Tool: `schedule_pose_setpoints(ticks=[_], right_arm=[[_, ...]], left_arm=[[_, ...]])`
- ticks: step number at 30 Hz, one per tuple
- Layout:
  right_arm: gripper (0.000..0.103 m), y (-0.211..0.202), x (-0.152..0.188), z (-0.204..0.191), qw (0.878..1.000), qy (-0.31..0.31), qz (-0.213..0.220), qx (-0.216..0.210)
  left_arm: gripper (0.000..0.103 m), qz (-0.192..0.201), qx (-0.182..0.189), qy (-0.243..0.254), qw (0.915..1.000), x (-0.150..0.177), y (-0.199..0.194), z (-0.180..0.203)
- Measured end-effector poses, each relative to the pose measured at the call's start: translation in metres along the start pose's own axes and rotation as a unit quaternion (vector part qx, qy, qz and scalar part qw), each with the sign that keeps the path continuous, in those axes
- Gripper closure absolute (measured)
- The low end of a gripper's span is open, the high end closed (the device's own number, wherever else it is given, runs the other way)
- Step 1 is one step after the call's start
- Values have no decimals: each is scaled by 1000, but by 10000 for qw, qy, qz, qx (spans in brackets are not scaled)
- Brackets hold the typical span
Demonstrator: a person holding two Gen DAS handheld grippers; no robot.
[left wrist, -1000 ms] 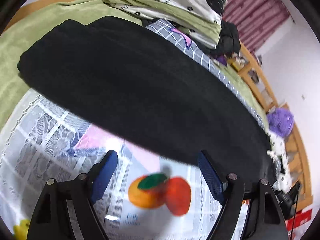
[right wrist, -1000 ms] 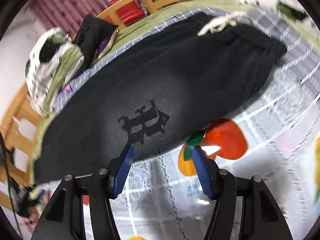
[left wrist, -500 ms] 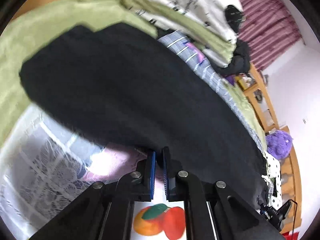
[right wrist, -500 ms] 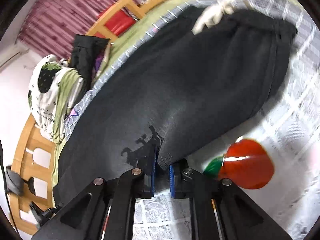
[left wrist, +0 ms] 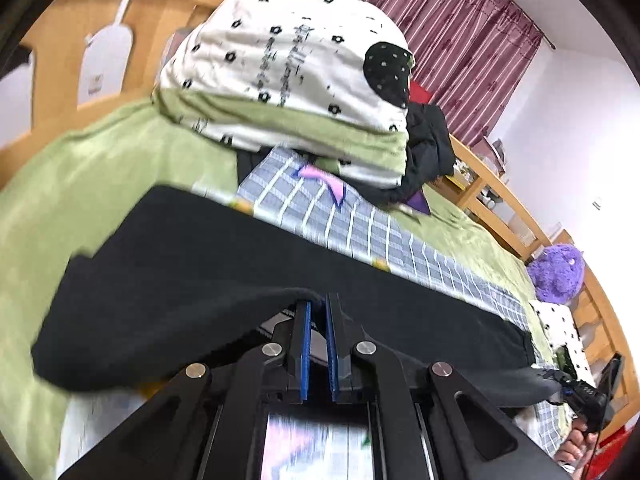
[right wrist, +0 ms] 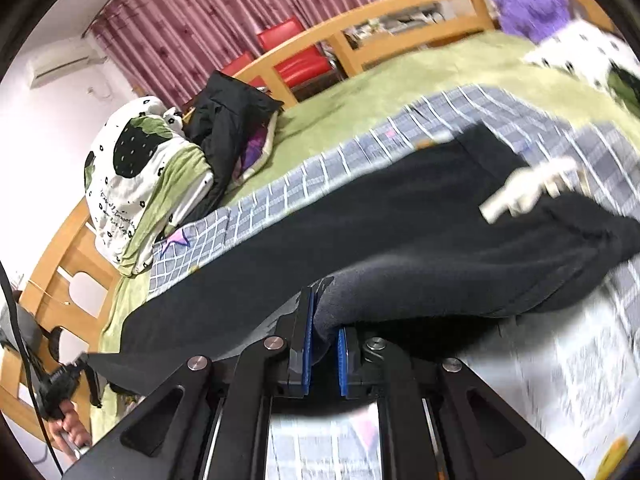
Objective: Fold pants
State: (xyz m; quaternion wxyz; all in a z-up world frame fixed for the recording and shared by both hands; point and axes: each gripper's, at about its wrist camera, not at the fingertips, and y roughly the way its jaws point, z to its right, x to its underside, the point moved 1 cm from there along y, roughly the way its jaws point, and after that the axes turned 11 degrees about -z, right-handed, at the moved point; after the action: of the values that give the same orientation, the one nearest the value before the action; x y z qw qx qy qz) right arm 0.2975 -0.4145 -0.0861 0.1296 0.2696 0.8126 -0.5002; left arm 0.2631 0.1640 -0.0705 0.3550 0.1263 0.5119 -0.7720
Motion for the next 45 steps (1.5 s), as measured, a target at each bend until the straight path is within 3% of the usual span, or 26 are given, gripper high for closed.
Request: schedule_pose_setpoints(ticks=[7,13,18,21,23,25,29,35,39,45], right_arm=[[93,55,-62,-7,9998,-70,-139,160],[93,121,-101,-8,9987,61,-234,454],[73,170,-115,7,9962,479,-396,603],[67,161,-105,4,9971,360,-375,561],[64,145,-93,-3,9974,134,-351,613],[62,123,-74,-8,9959,-206,-312,827],[54,76,-21,3,9913,-563,-301,1149],[52,38,43,57,9901,-43,-460,1329],[52,43,64,93,9917,617,-719,873],[51,70,45,101,9923,1017,-668,221]], left_arm=[[96,47,-361,39,9993,-45,62,16],[95,-149,-725,-48,9972,-74,129,18],[94,-361,-1152,4,9927,-73,155,18],[83,-473,-979,75,9940,-63,142,15],[51,-408,-997,231,9939,-49,123,17],[40,-261,-930,355,9947,-31,100,17],[38,-563,-751,387,9948,10,70,7],[38,-1207,-483,-294,9911,83,52,-40],[38,-1207,-123,-715,9900,109,50,-61],[39,-940,303,-1205,9878,89,72,-69]])
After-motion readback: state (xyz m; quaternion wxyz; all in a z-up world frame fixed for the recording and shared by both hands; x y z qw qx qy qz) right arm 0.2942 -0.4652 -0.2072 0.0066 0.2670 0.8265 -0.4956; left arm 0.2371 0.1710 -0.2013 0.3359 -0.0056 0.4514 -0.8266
